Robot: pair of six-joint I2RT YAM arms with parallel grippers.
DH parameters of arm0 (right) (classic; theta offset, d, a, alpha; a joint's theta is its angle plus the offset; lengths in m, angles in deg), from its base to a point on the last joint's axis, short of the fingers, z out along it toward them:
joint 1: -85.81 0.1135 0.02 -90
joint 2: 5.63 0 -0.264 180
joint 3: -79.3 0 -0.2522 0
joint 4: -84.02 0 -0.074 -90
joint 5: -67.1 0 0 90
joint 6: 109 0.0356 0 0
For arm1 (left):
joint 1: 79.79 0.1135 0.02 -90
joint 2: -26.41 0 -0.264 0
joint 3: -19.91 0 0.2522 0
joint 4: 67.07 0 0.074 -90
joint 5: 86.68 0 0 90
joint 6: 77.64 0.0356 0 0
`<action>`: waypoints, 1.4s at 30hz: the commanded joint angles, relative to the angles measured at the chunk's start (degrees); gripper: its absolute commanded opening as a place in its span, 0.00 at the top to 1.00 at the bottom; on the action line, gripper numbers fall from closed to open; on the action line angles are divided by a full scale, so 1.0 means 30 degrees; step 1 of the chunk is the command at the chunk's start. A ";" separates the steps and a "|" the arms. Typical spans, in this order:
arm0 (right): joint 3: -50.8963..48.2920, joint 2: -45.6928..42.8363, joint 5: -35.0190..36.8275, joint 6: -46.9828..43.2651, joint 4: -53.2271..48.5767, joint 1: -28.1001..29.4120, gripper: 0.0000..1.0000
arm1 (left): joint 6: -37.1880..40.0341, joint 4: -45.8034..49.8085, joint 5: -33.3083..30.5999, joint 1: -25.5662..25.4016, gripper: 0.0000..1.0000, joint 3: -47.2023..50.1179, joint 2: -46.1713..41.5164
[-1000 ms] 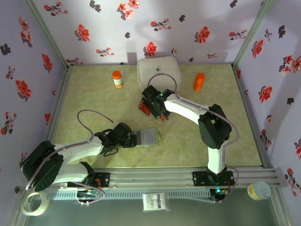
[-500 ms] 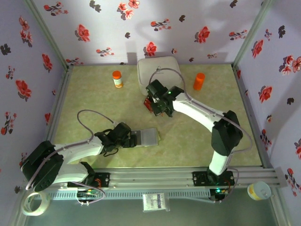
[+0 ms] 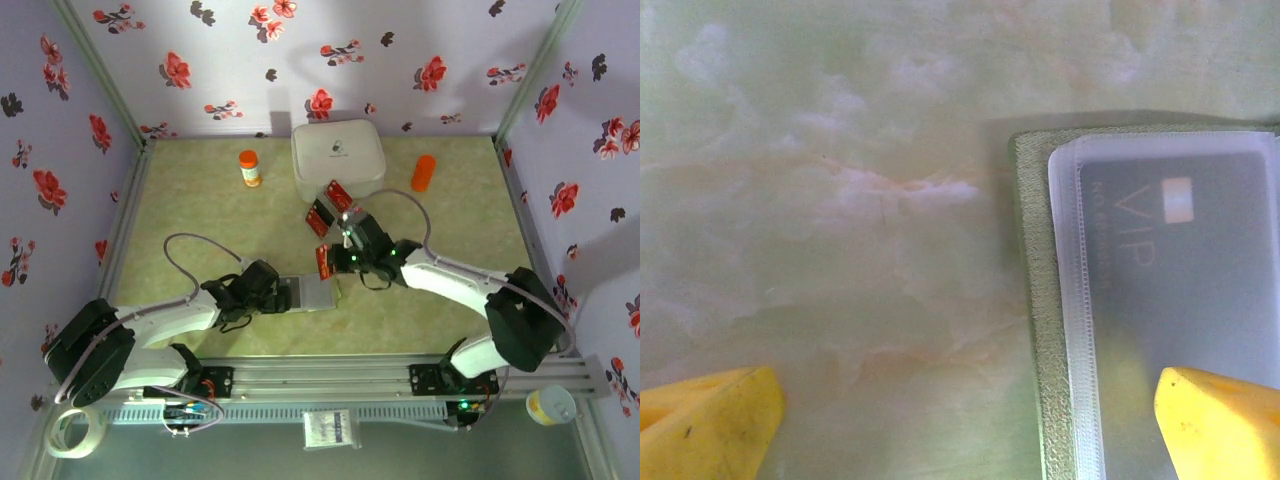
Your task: Put the credit cards into the card holder
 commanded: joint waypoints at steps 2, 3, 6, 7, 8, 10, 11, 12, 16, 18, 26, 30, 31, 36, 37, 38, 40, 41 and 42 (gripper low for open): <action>-0.2239 -0.0731 0.0088 0.3428 0.6481 0.0911 1.00 | -0.0623 0.2594 -0.0185 -0.0015 0.02 0.0658 0.0433; -0.2762 -0.0667 0.0328 0.3729 0.7266 0.1139 1.00 | -0.0649 0.2610 -0.0157 -0.0014 0.03 0.0677 0.0446; -0.3766 -0.0187 0.0767 0.4438 0.9318 0.1690 1.00 | -0.0721 0.2691 -0.0039 -0.0031 0.02 0.0702 0.0497; -0.3929 0.0002 0.0832 0.4586 0.9795 0.1821 1.00 | -0.0734 0.2686 0.0013 -0.0031 0.03 0.0733 0.0483; -0.4061 0.0173 0.0905 0.4733 1.0153 0.1919 1.00 | -0.0770 0.2705 0.0035 -0.0031 0.03 0.0731 0.0490; -0.4226 0.0569 0.1080 0.4971 1.0716 0.2161 1.00 | -0.0820 0.2765 0.0080 -0.0039 0.03 0.0791 0.0459; -0.4308 0.0744 0.1179 0.5067 1.1021 0.2228 1.00 | -0.0851 0.2767 0.0079 -0.0031 0.03 0.0816 0.0470; -0.4354 0.0918 0.1188 0.5177 1.1281 0.2256 1.00 | -0.0841 0.2771 0.0093 -0.0036 0.03 0.0847 0.0441; -0.4298 0.1496 0.1071 0.5428 1.1716 0.2324 1.00 | -0.0907 0.2795 0.0104 -0.0031 0.03 0.0878 0.0401; -0.4254 0.1703 0.1127 0.5458 1.1521 0.2329 1.00 | -0.0892 0.2810 0.0108 -0.0035 0.03 0.0849 0.0401; -0.4100 0.2877 0.1224 0.5602 1.1208 0.2303 1.00 | -0.0868 0.2850 0.0066 -0.0035 0.03 0.0733 0.0176; -0.4092 0.3651 0.0919 0.5835 1.1710 0.2320 1.00 | -0.0825 0.3167 -0.0078 -0.0031 0.03 0.0459 -0.0302; -0.4107 0.3783 0.0844 0.5917 1.1838 0.2329 1.00 | -0.0792 0.3277 -0.0169 -0.0035 0.02 0.0335 -0.0447; -0.4235 0.3907 0.0807 0.6067 1.1966 0.2314 1.00 | -0.0580 0.3654 -0.0498 0.0042 0.00 -0.0460 -0.0945; -0.4290 0.3905 0.0835 0.6058 1.1968 0.2305 1.00 | -0.0481 0.3676 -0.0554 0.0090 0.00 -0.0658 -0.0924; -0.4297 0.3870 0.0836 0.6069 1.1916 0.2328 1.00 | -0.0430 0.3670 -0.0594 0.0128 0.00 -0.0804 -0.0890; -0.4357 0.3828 0.0836 0.6073 1.1936 0.2319 1.00 | -0.0186 0.3589 -0.0681 0.0279 0.00 -0.1127 -0.0711; -0.4385 0.3806 0.0836 0.6060 1.1932 0.2306 1.00 | -0.0065 0.3559 -0.0712 0.0373 0.00 -0.1281 -0.0644; -0.4411 0.3790 0.0836 0.6073 1.1936 0.2324 1.00 | 0.0112 0.3492 -0.0740 0.0513 0.00 -0.1492 -0.0513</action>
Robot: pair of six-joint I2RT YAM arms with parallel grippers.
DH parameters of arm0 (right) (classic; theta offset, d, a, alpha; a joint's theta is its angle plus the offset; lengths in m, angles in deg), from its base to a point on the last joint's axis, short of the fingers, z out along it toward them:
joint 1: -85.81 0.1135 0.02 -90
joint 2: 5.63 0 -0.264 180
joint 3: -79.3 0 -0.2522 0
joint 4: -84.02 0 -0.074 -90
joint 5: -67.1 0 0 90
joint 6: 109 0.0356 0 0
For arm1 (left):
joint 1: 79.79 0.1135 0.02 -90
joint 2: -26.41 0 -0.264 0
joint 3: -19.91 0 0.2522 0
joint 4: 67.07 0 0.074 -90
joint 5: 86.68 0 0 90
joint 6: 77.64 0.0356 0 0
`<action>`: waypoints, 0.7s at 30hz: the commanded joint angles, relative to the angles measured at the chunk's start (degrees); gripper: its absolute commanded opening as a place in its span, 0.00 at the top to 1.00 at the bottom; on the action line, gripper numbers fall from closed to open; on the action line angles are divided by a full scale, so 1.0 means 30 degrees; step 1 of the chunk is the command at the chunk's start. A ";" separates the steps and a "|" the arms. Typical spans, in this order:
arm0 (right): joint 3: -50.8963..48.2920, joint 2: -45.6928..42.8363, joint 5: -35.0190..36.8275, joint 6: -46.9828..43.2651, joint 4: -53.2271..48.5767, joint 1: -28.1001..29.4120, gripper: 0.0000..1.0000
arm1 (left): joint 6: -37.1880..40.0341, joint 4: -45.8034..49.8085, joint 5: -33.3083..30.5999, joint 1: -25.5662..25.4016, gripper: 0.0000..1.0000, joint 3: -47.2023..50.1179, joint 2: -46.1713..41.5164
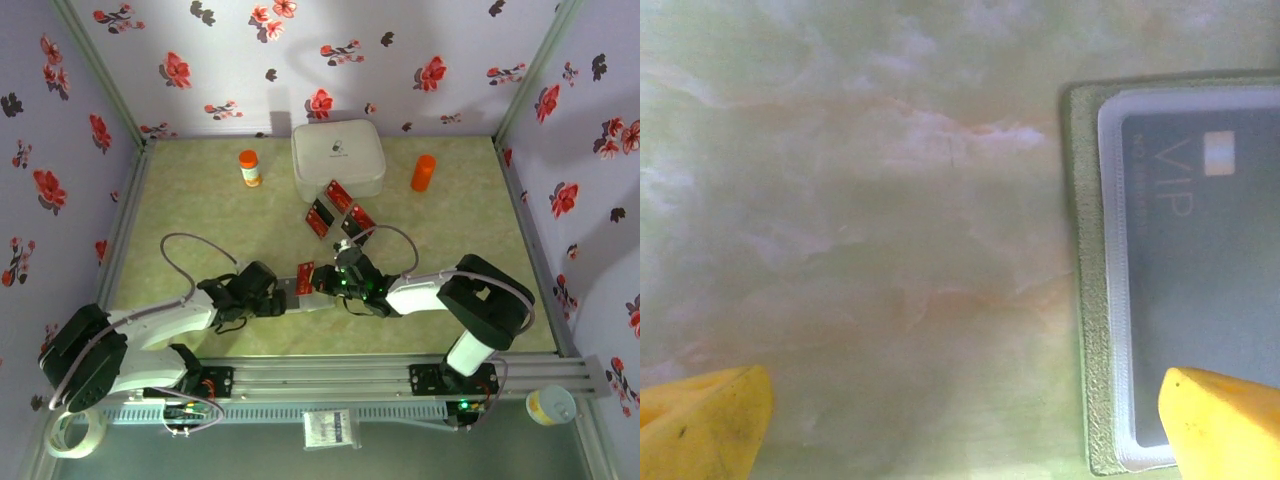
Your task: Put the credit cards into the card holder
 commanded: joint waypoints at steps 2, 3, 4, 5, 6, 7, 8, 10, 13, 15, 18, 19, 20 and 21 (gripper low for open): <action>-0.0371 0.0147 0.0122 0.0309 0.0162 0.0125 1.00 | 0.0594 0.0574 -0.0539 0.0626 0.00 -0.1148 0.0492; -0.0393 0.0190 0.0093 0.0292 0.0177 0.0137 1.00 | 0.0793 0.0505 -0.0537 0.0775 0.00 -0.1347 0.0637; -0.0401 0.0188 0.0094 0.0338 0.0192 0.0128 1.00 | 0.0945 0.0422 -0.0508 0.0902 0.00 -0.1552 0.0785; -0.0401 0.0220 0.0093 0.0332 0.0221 0.0153 1.00 | 0.1117 0.0365 -0.0508 0.0996 0.00 -0.1709 0.0940; -0.0433 0.0236 0.0065 0.0340 0.0221 0.0129 1.00 | 0.1285 0.0253 -0.0486 0.1102 0.00 -0.1901 0.1078; -0.0426 0.0227 0.0064 0.0360 0.0272 0.0145 1.00 | 0.1412 0.0189 -0.0460 0.1202 0.00 -0.2060 0.1283; -0.0430 0.0241 0.0064 0.0397 0.0280 0.0129 1.00 | 0.1556 0.0129 -0.0424 0.1247 0.00 -0.2178 0.1440; -0.0429 0.0303 0.0064 0.0398 0.0305 0.0132 1.00 | 0.1785 0.0015 -0.0420 0.1324 0.00 -0.2396 0.1865; -0.0473 0.0354 0.0064 0.0457 0.0412 0.0183 1.00 | 0.2117 -0.0153 -0.0387 0.1383 0.00 -0.2539 0.2470; -0.0483 0.0402 0.0010 0.0530 0.0513 0.0161 1.00 | 0.2361 -0.0249 -0.0345 0.1438 0.00 -0.2561 0.2795; -0.0488 0.0470 -0.0024 0.0595 0.0660 0.0157 1.00 | 0.2621 -0.0411 -0.0356 0.1466 0.00 -0.2590 0.3179; -0.0506 0.0490 -0.0024 0.0646 0.0715 0.0197 1.00 | 0.2685 -0.0438 -0.0336 0.1471 0.00 -0.2579 0.3271; -0.0518 0.0524 -0.0048 0.0661 0.0779 0.0193 1.00 | 0.2720 -0.0431 -0.0389 0.1471 0.00 -0.2548 0.3359; -0.0525 0.0569 -0.0054 0.0704 0.0833 0.0185 1.00 | 0.2719 -0.0458 -0.0391 0.1471 0.00 -0.2512 0.3432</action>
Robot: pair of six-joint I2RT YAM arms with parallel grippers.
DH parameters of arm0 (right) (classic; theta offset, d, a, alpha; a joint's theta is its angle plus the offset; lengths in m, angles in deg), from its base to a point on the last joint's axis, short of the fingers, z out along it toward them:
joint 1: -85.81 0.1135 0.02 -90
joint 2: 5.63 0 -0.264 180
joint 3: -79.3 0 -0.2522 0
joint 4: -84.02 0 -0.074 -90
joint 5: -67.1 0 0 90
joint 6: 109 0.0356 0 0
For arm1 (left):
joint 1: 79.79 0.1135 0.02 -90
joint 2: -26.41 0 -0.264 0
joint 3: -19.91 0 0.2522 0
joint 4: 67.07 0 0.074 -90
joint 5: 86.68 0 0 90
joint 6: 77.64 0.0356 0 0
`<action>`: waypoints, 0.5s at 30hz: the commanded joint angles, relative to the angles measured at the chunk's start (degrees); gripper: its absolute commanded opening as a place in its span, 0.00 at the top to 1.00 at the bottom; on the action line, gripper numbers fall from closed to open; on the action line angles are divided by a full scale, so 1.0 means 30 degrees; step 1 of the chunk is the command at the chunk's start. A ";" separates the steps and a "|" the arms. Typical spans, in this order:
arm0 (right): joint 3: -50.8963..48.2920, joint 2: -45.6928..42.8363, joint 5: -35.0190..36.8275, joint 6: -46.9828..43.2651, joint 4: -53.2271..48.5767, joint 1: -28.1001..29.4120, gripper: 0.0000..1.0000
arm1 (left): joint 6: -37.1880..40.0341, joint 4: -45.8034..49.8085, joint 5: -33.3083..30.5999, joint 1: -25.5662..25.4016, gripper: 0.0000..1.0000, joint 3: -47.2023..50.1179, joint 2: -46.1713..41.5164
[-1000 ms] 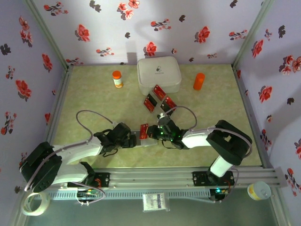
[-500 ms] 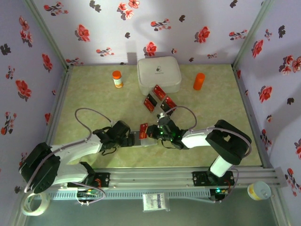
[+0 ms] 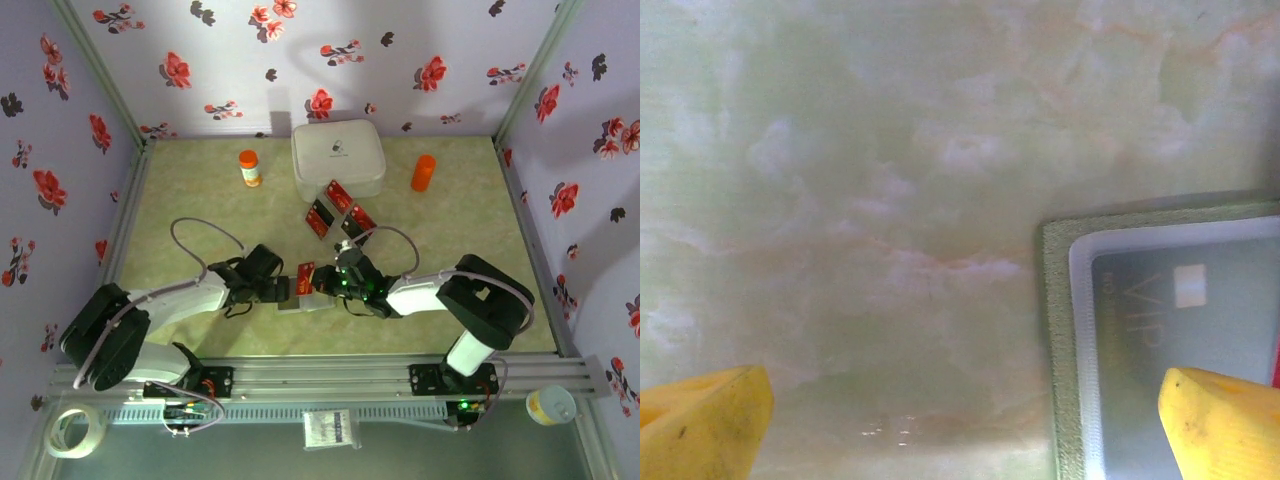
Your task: Put the credit cards into the card holder
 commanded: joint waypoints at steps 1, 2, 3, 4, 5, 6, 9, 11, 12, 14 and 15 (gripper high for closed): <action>-0.0307 0.0420 -0.0044 0.0256 0.0428 0.0164 1.00 | 0.0660 -0.0101 -0.0354 0.0158 0.00 -0.0262 0.0285; -0.0328 0.0445 -0.0116 0.0333 0.0550 0.0174 1.00 | 0.0641 -0.0096 -0.0354 0.0174 0.00 -0.0161 0.0340; -0.0320 0.0413 -0.0199 0.0399 0.0657 0.0149 1.00 | 0.0560 -0.0091 -0.0354 0.0174 0.00 -0.0084 0.0347; -0.0336 0.0357 -0.0303 0.0487 0.0793 0.0161 1.00 | 0.0473 -0.0098 -0.0354 0.0175 0.00 0.0053 0.0320; -0.0361 0.0213 -0.0424 0.0493 0.0896 0.0173 1.00 | 0.0396 -0.0086 -0.0336 0.0171 0.00 0.0199 0.0264; -0.0390 0.0033 -0.0482 0.0497 0.0905 0.0154 1.00 | 0.0325 -0.0057 -0.0331 0.0174 0.00 0.0339 0.0209; -0.0506 -0.0861 -0.0428 0.0345 0.0613 0.0116 1.00 | 0.0095 -0.0025 -0.0310 0.0173 0.00 0.0803 -0.0025; -0.0541 -0.1585 -0.0274 0.0078 0.0050 0.0044 1.00 | 0.0014 -0.0024 -0.0325 0.0172 0.00 0.1045 -0.0170; -0.0541 -0.1884 -0.0183 -0.0067 -0.0253 0.0036 1.00 | -0.0067 0.0026 -0.0296 0.0167 0.00 0.1153 -0.0223; -0.0528 -0.2441 0.0046 -0.0385 -0.0916 -0.0029 1.00 | -0.0134 -0.0023 -0.0277 0.0174 0.00 0.1299 -0.0297; -0.0552 -0.2627 0.0163 -0.0489 -0.1144 -0.0029 1.00 | -0.0178 -0.0012 -0.0281 0.0174 0.00 0.1366 -0.0296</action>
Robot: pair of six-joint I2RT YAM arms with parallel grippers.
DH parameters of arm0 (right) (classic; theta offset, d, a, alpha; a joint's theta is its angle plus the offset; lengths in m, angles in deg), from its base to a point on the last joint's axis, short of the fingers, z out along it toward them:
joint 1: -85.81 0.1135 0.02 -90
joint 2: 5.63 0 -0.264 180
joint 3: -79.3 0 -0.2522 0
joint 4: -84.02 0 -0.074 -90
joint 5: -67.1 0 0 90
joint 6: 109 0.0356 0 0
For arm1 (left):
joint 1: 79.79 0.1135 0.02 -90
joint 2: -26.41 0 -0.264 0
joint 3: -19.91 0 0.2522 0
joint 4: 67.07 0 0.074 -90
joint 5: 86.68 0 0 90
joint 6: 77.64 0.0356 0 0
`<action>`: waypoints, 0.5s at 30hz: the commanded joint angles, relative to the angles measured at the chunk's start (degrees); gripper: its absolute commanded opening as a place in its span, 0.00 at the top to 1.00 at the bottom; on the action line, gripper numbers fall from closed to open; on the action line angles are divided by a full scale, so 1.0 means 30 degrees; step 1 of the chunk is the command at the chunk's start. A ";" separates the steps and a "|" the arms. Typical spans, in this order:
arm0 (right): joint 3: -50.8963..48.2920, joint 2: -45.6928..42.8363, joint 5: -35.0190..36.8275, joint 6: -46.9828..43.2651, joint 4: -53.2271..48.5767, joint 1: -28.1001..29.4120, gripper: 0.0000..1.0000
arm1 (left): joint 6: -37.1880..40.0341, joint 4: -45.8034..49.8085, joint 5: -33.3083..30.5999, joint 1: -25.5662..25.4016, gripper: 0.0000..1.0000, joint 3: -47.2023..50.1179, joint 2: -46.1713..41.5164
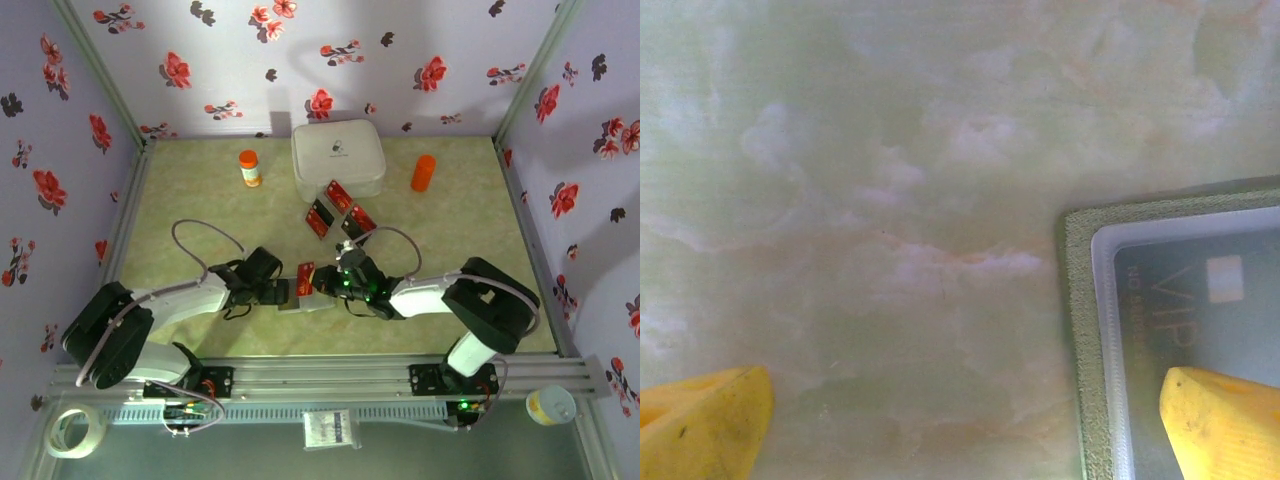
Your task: Put the credit cards into the card holder
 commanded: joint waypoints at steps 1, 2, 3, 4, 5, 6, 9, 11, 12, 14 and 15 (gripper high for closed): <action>-0.0169 -0.1068 0.0627 -0.0746 -0.1096 -0.0067 1.00 | -0.0353 0.0766 -0.0270 0.0159 0.00 0.0644 -0.0078; -0.0220 -0.1176 0.0724 -0.0816 -0.1206 -0.0117 1.00 | -0.0361 0.0747 -0.0259 0.0146 0.00 0.0669 -0.0077; -0.0297 -0.1256 0.0833 -0.0873 -0.1269 -0.0111 1.00 | -0.0390 0.0742 -0.0266 0.0160 0.00 0.0685 -0.0078; -0.0370 -0.1289 0.0903 -0.0880 -0.1230 -0.0125 1.00 | -0.0387 0.0760 -0.0251 0.0160 0.00 0.0686 -0.0090; -0.0431 -0.1263 0.0941 -0.0880 -0.1160 -0.0178 1.00 | -0.0390 0.0757 -0.0252 0.0159 0.00 0.0691 -0.0080; -0.0503 -0.1225 0.0940 -0.0880 -0.1029 -0.0159 1.00 | -0.0361 0.0755 -0.0263 0.0160 0.00 0.0698 -0.0078; -0.0649 -0.0918 0.0956 -0.0795 -0.0598 -0.0158 1.00 | -0.0320 0.0742 -0.0262 0.0159 0.00 0.0658 -0.0020; -0.0809 -0.0599 0.0918 -0.0691 -0.0160 -0.0168 1.00 | -0.0357 0.0754 -0.0265 0.0156 0.00 0.0649 0.0008; -0.0871 -0.0476 0.0882 -0.0606 0.0059 -0.0154 1.00 | -0.0386 0.0753 -0.0255 0.0160 0.00 0.0644 -0.0019; -0.0956 -0.0165 0.0831 -0.0487 0.0459 -0.0178 1.00 | -0.0435 0.0728 -0.0216 0.0174 0.00 0.0688 -0.0034; -0.1003 0.0002 0.0801 -0.0428 0.0644 -0.0168 1.00 | -0.0441 0.0729 -0.0236 0.0160 0.00 0.0697 -0.0049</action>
